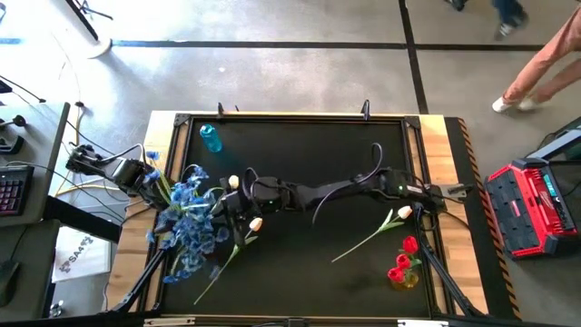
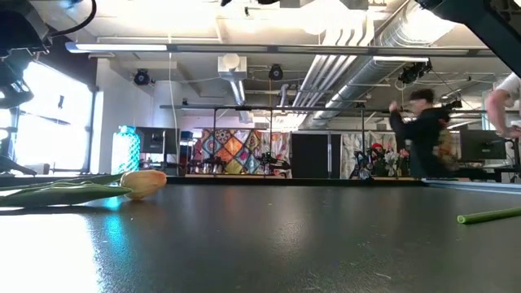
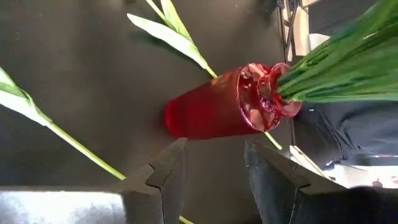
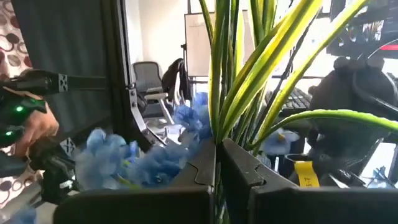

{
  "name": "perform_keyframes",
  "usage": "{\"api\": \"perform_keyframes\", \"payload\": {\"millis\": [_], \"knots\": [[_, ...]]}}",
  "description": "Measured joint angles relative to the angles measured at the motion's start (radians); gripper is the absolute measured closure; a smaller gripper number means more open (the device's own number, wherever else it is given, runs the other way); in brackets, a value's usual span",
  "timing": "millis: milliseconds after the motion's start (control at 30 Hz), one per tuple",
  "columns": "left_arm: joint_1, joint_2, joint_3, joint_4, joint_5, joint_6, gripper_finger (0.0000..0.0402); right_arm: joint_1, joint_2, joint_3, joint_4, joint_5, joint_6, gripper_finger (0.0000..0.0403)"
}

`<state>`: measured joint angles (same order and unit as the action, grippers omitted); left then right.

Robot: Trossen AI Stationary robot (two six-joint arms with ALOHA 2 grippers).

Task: Sort flowers into vase by color
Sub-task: Put the blue flowers into the red vase

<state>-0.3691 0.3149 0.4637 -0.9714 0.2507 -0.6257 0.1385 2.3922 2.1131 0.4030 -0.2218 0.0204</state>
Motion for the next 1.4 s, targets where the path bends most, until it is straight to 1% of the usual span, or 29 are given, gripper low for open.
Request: {"api": "perform_keyframes", "payload": {"millis": [167, 567, 867, 1167, 1233, 1400], "knots": [[0.000, 0.000, 0.000, 0.000, 0.008, -0.020, 0.0255, 0.001, 0.035, -0.001, 0.048, 0.000, 0.005, 0.0403], [0.000, 0.000, 0.000, 0.006, 0.011, -0.052, 0.0255, 0.001, 0.036, -0.001, 0.020, -0.016, 0.028, 0.0403], [0.000, 0.000, 0.000, 0.063, 0.006, -0.053, 0.0255, 0.001, 0.073, -0.001, 0.063, -0.017, 0.050, 0.0403], [0.000, 0.000, 0.000, 0.055, 0.007, -0.053, 0.0255, 0.002, 0.076, -0.001, 0.049, -0.017, 0.043, 0.0403], [0.000, 0.000, 0.000, 0.050, 0.025, -0.053, 0.0255, 0.002, 0.076, -0.001, 0.049, -0.017, 0.042, 0.0403], [0.000, 0.000, 0.000, 0.025, 0.127, -0.043, 0.0255, 0.002, 0.076, -0.001, 0.061, -0.019, 0.025, 0.0403]]}}
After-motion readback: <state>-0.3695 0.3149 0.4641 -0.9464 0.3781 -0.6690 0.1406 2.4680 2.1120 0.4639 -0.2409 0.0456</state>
